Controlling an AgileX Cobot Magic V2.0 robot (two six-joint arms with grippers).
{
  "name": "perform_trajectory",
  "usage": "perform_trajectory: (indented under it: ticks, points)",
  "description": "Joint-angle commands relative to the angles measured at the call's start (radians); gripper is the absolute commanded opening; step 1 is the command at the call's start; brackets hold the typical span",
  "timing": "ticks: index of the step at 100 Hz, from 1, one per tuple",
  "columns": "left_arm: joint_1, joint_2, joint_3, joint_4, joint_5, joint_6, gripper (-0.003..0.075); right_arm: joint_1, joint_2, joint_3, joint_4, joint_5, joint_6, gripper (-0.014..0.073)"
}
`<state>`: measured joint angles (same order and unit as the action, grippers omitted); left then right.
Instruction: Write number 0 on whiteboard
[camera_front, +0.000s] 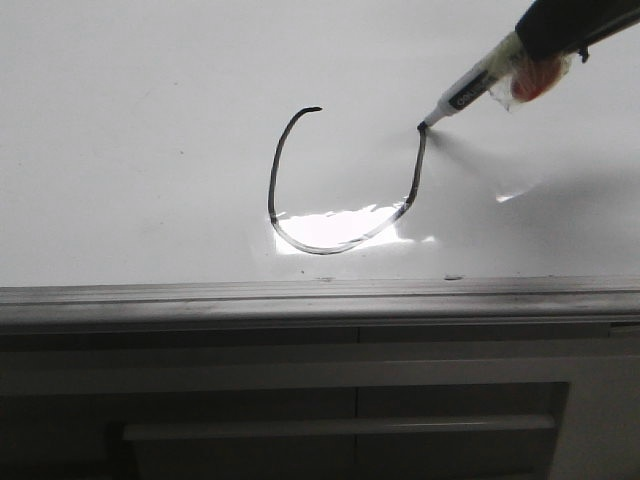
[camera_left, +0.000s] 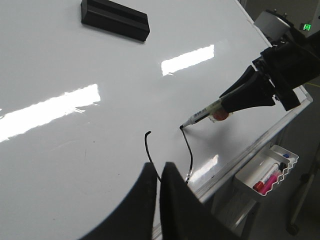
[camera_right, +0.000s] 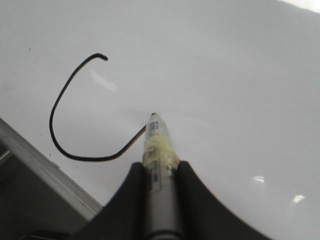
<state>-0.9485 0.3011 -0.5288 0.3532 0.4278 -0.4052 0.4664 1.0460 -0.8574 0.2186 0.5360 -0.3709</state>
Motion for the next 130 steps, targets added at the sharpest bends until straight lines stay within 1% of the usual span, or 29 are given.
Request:
perform_trajectory:
  ticks: [1,12,44,67,85,116,130]
  points:
    - [-0.006,0.009,-0.026,0.001,-0.073,-0.008,-0.0020,-0.010,0.023,-0.049,-0.039,-0.061,0.000,-0.0047]
    - [-0.006,0.009,-0.026,0.001,-0.073,-0.008,-0.0020,0.000,0.051,-0.069,-0.033,-0.061,0.000,-0.0047]
    - [-0.006,0.009,-0.026,-0.020,-0.073,-0.008,-0.0020,0.100,0.121,-0.130,-0.033,-0.087,0.000,-0.0047]
    - [-0.006,0.009,-0.026,-0.026,-0.073,-0.008,-0.0020,0.109,0.146,-0.132,-0.029,-0.090,0.000,-0.0047]
    - [-0.006,0.009,-0.026,-0.026,-0.073,-0.008,-0.0020,0.109,0.146,-0.132,-0.024,-0.120,0.000,-0.0047]
    - [-0.006,0.009,-0.026,-0.028,-0.073,-0.008,-0.0020,0.151,0.143,-0.133,-0.022,-0.147,0.000,-0.0047]
    - [-0.006,0.009,-0.026,-0.036,-0.073,-0.008,-0.0020,0.151,0.092,-0.183,-0.022,-0.048,0.000,-0.0047]
